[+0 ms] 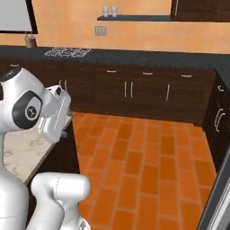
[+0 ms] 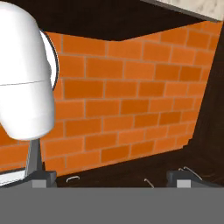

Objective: Take the meat container that has the shrimp and place it on the second highest rack of the freezer. Then take the vegetable container that has the tomato and mushroom and place it on the highest rack of the freezer.

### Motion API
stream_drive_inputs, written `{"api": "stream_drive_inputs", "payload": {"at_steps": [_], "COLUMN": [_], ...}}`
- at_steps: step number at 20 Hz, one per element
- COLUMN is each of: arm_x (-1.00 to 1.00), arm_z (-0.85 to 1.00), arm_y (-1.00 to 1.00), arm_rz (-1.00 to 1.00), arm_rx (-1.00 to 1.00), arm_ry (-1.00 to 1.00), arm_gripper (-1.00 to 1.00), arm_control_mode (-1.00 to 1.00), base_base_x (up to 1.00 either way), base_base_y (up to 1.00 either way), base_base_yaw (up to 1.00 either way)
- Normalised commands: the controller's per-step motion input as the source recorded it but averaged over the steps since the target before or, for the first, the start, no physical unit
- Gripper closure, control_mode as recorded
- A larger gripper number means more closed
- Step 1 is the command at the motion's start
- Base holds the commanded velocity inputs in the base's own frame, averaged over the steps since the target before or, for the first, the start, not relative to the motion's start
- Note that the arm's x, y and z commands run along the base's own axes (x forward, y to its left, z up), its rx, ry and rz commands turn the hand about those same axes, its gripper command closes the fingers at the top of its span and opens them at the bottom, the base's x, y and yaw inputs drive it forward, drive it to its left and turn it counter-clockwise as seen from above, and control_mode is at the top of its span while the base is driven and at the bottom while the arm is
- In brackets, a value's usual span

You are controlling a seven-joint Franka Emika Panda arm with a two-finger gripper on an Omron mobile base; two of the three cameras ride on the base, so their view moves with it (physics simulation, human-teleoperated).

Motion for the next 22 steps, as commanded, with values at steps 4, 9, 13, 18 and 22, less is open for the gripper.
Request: {"api": "stream_drive_inputs", "payload": {"at_steps": [4,9,13,18,22], "arm_x": [0.00,0.00,0.00,0.00,0.00], "arm_z": [0.00,0.00,0.00,0.00,0.00], "arm_y": [0.00,0.00,0.00,0.00,0.00], "arm_rz": [0.00,0.00,0.00,0.00,0.00], "arm_rx": [0.00,0.00,0.00,0.00,0.00], "arm_ry": [0.00,0.00,0.00,0.00,0.00], "arm_gripper": [-1.00,-1.00,-1.00,-1.00,-1.00], "arm_control_mode": [1.00,1.00,1.00,1.00,1.00], "base_base_x": [1.00,1.00,1.00,1.00,1.00], "base_base_y": [0.24,0.17,0.25,0.23,0.29], "base_base_yaw": [-0.28,-0.31,-0.09,-0.04,-0.20]}}
